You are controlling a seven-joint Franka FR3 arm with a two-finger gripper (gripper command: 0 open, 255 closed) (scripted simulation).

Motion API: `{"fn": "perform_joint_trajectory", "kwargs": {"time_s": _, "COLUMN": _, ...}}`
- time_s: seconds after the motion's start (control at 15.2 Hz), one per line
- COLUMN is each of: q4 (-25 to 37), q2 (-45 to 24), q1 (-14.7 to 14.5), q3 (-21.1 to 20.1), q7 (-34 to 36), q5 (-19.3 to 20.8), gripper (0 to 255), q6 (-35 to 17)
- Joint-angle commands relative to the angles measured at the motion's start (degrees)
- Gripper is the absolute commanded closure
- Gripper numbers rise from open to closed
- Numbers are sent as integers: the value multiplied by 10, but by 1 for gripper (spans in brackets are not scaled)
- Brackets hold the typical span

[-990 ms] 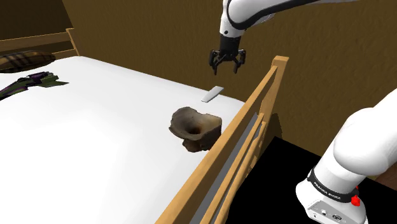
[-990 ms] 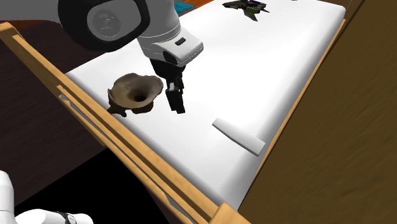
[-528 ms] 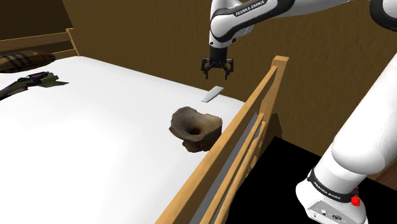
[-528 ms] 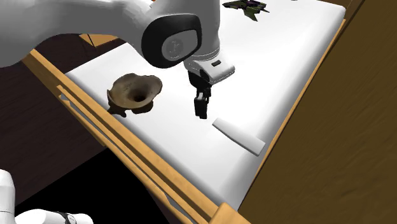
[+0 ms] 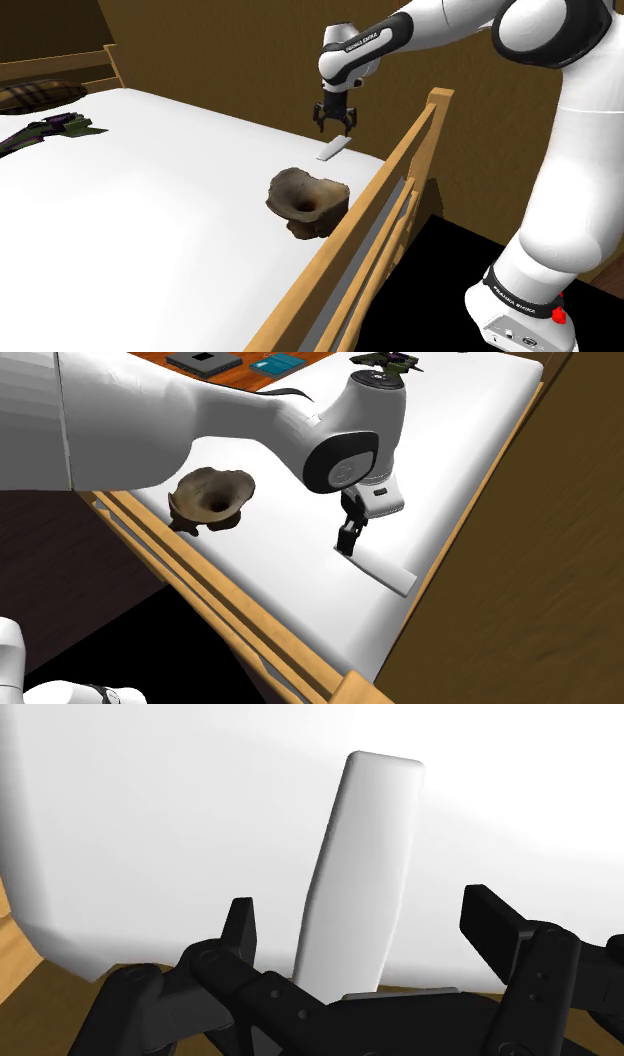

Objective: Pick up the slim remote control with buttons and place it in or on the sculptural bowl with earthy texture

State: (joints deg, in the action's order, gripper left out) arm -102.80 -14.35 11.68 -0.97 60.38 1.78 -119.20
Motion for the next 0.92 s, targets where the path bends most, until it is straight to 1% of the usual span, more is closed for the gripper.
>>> {"fn": "perform_joint_trajectory", "kwargs": {"time_s": 0.0, "q4": 34, "q2": -42, "q1": 7, "q3": 9, "q7": 26, "q5": -7, "gripper": 0, "q6": -2}}
{"fn": "perform_joint_trajectory", "kwargs": {"time_s": 0.2, "q4": 83, "q2": -100, "q1": 16, "q3": 21, "q7": 64, "q5": -20, "gripper": 0, "q6": -3}}
{"fn": "perform_joint_trajectory", "kwargs": {"time_s": 0.26, "q4": 83, "q2": -101, "q1": 16, "q3": 21, "q7": 64, "q5": -21, "gripper": 0, "q6": -3}}
{"fn": "perform_joint_trajectory", "kwargs": {"time_s": 0.73, "q4": 61, "q2": -126, "q1": 16, "q3": 21, "q7": 64, "q5": -21, "gripper": 0, "q6": -50}}
{"fn": "perform_joint_trajectory", "kwargs": {"time_s": 0.86, "q4": 61, "q2": -126, "q1": 16, "q3": 21, "q7": 64, "q5": -21, "gripper": 0, "q6": -50}}
